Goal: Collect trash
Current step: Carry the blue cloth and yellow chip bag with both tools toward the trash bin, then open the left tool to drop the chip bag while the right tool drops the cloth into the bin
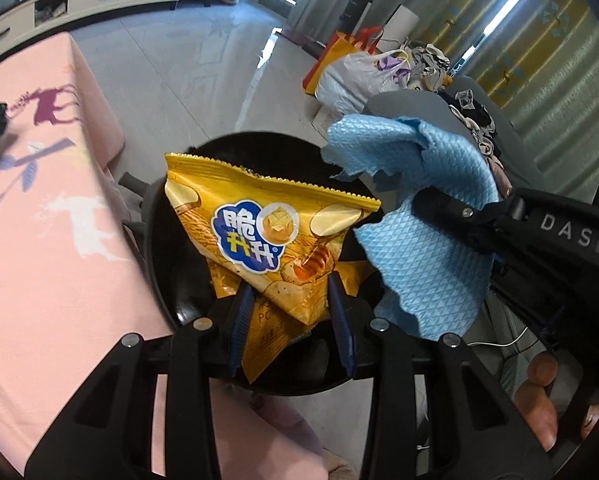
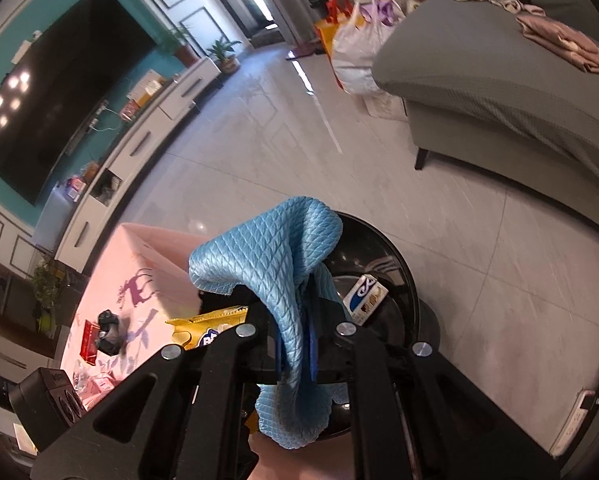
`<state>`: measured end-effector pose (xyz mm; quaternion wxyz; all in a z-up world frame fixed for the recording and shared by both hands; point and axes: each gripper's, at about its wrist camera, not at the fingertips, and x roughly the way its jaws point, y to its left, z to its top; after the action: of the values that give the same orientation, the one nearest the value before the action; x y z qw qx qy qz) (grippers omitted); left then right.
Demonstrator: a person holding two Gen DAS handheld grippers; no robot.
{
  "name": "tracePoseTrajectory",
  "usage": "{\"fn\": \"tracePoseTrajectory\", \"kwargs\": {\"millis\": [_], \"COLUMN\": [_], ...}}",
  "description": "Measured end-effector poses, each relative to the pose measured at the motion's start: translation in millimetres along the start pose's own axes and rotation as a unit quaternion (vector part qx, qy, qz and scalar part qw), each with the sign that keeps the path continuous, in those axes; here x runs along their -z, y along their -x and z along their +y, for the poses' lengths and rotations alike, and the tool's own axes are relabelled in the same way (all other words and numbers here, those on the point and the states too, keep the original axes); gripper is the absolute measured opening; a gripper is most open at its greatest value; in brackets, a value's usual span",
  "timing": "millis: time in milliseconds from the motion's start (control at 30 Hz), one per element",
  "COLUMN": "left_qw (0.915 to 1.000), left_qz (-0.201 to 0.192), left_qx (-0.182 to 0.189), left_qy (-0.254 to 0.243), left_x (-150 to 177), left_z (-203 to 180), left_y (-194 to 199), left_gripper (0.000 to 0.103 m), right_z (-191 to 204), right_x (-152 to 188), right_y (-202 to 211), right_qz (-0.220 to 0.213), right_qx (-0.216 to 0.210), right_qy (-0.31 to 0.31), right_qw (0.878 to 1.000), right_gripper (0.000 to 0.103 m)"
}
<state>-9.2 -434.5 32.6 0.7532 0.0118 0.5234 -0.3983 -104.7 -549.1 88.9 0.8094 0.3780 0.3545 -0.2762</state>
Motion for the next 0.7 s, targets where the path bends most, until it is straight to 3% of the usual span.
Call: {"fn": "tracePoseTrajectory", "kwargs": {"millis": [133,233,367,400,467,600,700], "left_qw": [0.9999,0.9999,1.0,1.0,0.9999,0.9994,0.9989], "left_qz": [0.01,0.008,0.005,0.003,-0.005,-0.026,-0.035], "left_qx": [0.003,-0.001,0.003,0.006,0.013,0.017,0.022], "left_qy": [-0.007,-0.007,-0.001,0.0,0.002,0.014,0.022], "left_x": [0,0,0,1,2,4,6], "left_z": [-1,0,3,5,9,18,24], "left_y": [-10,-12,-8,-5,4,24,38], "left_gripper": [0.042,0.057,0.069,0.071,0.083,0.092,0.093], "right_z": [-1,2,0,0,0,3,7], "right_x": [1,2,1,1,1,1,3], "right_y": [-10,-10,-5,-2,4,16,27], "right_qz": [0.015,0.014,0.008,0.005,-0.004,-0.022,-0.034], "right_qx": [0.014,0.021,0.014,0.013,0.017,0.02,0.014], "right_qy": [-0.005,-0.003,-0.011,-0.012,-0.011,-0.011,-0.008], "right_qw": [1.0,1.0,1.0,1.0,1.0,0.999,0.999], "right_gripper": [0.013,0.02,0.057,0.061,0.065,0.07,0.072]}}
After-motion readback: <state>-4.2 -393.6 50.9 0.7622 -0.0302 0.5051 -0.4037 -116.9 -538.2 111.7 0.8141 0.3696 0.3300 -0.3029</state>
